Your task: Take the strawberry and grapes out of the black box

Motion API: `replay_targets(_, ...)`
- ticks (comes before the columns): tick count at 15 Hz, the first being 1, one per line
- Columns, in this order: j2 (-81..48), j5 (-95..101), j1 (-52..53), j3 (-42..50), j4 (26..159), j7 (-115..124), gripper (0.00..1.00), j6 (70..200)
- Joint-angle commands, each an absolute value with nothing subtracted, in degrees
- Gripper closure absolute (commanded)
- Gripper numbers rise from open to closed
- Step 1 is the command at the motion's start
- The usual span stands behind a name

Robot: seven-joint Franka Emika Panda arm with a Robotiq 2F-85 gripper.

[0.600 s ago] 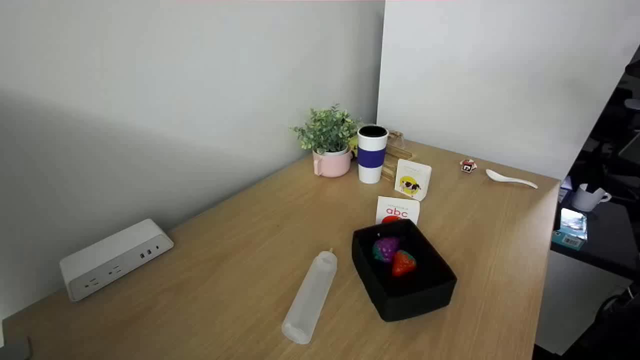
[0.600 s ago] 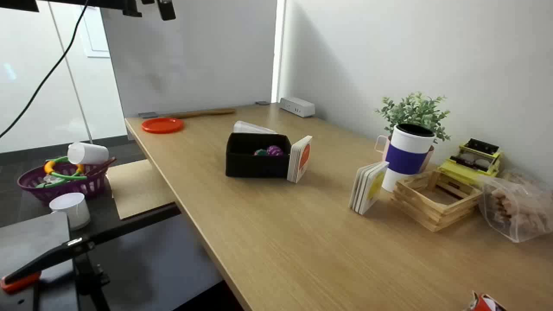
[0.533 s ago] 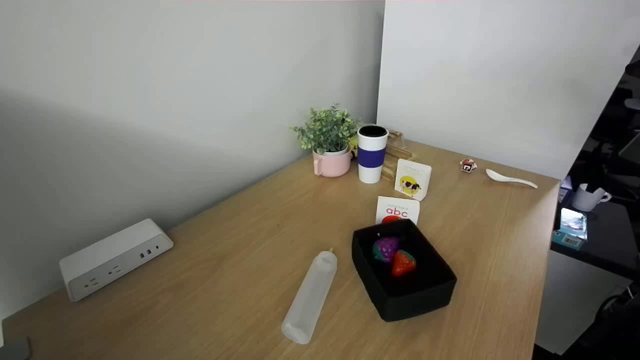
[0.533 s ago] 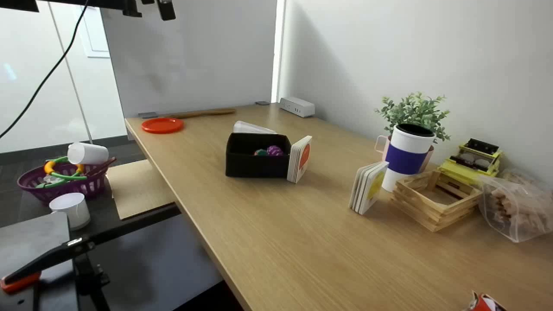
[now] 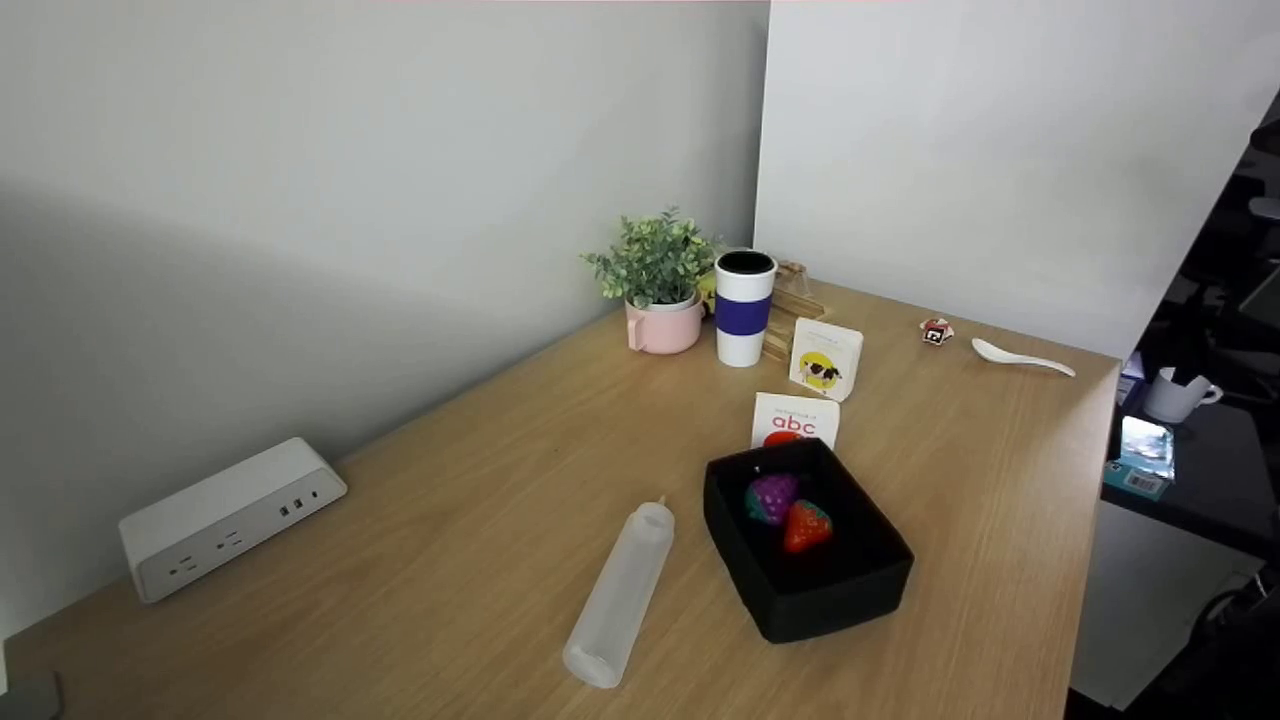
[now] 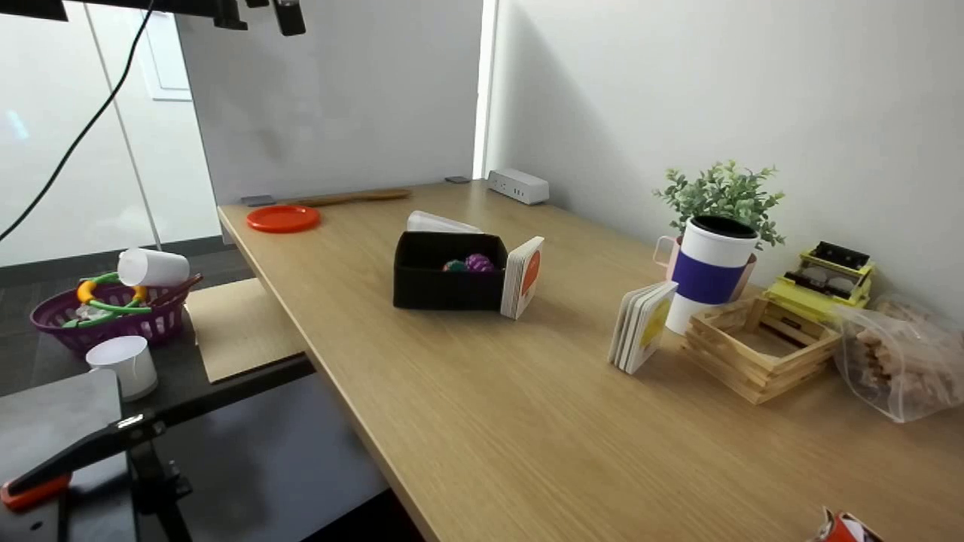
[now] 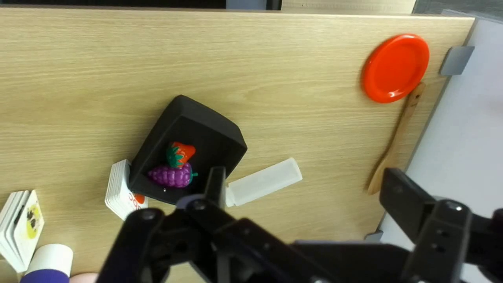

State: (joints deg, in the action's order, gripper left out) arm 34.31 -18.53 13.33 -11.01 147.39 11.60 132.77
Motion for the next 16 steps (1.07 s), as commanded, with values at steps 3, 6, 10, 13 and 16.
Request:
replay_targets(3, 29.86, -19.22, 12.03, -8.43, 143.08, 12.12, 0.00, 126.33)
replay_targets(6, 23.80, -21.30, 11.11, -4.70, 140.44, 10.43, 0.00, 124.59)
replay_targets(10, 14.80, -24.03, 9.90, -1.71, 135.32, 8.82, 0.00, 123.12)
replay_targets(13, 18.14, -22.69, 9.22, -3.19, 138.98, 9.71, 0.00, 125.65)
replay_targets(16, 19.28, -22.67, 9.35, -3.68, 139.07, 9.82, 0.00, 125.59)
